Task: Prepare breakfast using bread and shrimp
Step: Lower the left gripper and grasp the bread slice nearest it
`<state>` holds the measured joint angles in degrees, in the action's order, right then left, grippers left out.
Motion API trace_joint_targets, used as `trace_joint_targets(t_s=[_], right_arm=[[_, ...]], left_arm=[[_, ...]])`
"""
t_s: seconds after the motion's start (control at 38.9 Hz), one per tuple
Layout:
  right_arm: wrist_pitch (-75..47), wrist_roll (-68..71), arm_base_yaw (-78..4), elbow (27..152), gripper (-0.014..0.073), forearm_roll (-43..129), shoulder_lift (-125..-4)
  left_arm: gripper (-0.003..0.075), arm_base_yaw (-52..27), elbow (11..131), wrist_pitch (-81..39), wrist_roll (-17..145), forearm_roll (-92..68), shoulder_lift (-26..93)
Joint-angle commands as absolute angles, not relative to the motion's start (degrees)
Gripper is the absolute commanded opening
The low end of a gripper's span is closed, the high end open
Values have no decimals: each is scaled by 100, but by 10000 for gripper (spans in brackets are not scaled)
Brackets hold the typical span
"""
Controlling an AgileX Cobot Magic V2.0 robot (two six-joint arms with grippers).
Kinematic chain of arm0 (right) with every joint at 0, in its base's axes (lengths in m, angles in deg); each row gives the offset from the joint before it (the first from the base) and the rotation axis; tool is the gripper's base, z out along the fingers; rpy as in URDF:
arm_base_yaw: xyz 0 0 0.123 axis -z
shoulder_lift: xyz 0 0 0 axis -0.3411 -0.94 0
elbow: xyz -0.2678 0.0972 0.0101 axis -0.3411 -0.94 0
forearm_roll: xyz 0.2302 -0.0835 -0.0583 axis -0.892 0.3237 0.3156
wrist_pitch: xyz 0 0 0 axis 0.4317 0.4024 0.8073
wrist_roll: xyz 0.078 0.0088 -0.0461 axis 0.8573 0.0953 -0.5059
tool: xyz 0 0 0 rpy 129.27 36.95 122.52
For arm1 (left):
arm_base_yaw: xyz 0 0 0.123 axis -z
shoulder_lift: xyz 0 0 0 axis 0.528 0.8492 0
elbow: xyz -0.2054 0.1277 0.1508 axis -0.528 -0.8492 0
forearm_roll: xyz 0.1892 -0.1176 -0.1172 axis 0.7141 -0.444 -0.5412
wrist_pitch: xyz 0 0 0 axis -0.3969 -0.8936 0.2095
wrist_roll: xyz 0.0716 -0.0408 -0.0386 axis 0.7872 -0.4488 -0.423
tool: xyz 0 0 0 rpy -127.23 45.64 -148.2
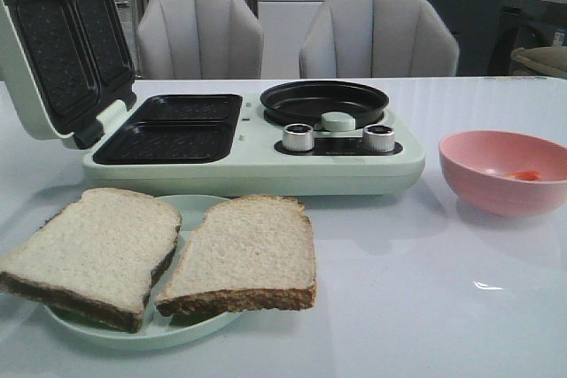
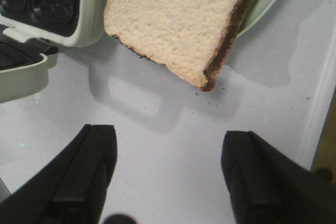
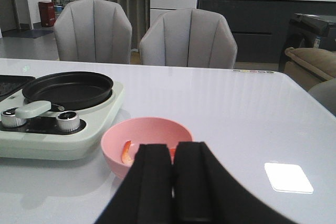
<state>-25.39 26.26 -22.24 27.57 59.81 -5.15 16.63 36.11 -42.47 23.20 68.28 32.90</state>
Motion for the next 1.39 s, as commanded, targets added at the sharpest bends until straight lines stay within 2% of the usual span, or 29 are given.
trace_joint_targets(t_s=[0.0,0.39,1.08,1.13,1.24,1.36], right_arm=[[-2985,2616,-2196,2782,153,6038,-407],[-2985,2616,-2196,2782,153,6038,-407],[-2985,2616,-2196,2782,153,6038,-407],[-2985,2616,-2196,2782,153,6038,-407],[-2985,2616,-2196,2782,153,6038,-407],[-2985,2616,-2196,2782,153,6038,-407]], left_arm=[[477,1708,3817,-4024,2289,7342,3699],[477,1708,3827,-3762,2289,8391,4979],[473,1287,4469,-3587,2289,9207,6272],[456,1272,4481,-3597,2289,9219,6335],[371,1247,4505,-3586,2289,9248,6390],[223,1236,4540,-3589,2289,9248,6390]])
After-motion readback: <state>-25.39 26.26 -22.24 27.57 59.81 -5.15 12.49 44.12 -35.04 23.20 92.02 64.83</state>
